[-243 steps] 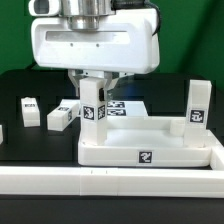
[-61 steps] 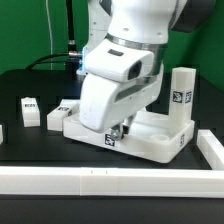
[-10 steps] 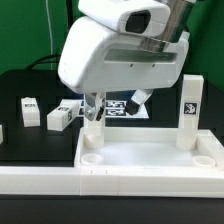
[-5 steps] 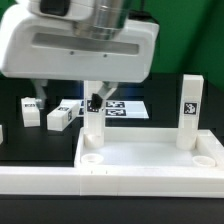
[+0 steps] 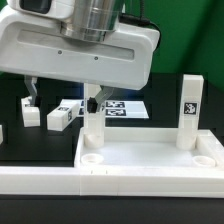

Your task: Assemble desk

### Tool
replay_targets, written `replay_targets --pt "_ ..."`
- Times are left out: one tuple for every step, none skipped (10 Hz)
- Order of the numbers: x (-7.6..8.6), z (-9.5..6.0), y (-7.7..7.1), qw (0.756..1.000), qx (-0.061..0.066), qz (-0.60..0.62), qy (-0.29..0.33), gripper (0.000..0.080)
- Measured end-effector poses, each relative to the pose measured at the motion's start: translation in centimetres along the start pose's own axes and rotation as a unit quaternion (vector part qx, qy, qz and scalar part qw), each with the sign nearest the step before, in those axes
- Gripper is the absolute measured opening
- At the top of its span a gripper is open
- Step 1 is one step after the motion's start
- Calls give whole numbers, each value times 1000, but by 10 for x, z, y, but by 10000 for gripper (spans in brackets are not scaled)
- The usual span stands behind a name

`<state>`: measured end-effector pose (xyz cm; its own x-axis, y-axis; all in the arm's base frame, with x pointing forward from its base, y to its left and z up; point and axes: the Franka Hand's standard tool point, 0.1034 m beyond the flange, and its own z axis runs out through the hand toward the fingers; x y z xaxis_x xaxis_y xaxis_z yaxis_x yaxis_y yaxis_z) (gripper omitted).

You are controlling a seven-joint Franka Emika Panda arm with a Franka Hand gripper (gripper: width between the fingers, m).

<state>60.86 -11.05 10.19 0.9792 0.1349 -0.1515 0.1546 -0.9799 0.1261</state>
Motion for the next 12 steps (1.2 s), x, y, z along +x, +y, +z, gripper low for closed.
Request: replay_targets --pt "-11 6 20 999 16 34 0 648" --pt "-25 14 35 999 28 43 -3 648" --pt "-39 27 47 998 28 49 2 648" --pt "-46 33 47 998 29 51 -1 648" --pt "-44 31 46 998 28 50 1 648" --pt "-43 32 46 998 28 50 1 648" --pt "-44 32 46 998 28 50 1 648" --pt "-44 32 46 998 28 50 1 648" --pt "-45 33 46 998 29 50 0 648" --pt "-58 41 47 995 53 83 -5 648" --pt "-69 48 50 993 63 99 -9 648" --pt "-77 55 48 991 72 116 -6 648"
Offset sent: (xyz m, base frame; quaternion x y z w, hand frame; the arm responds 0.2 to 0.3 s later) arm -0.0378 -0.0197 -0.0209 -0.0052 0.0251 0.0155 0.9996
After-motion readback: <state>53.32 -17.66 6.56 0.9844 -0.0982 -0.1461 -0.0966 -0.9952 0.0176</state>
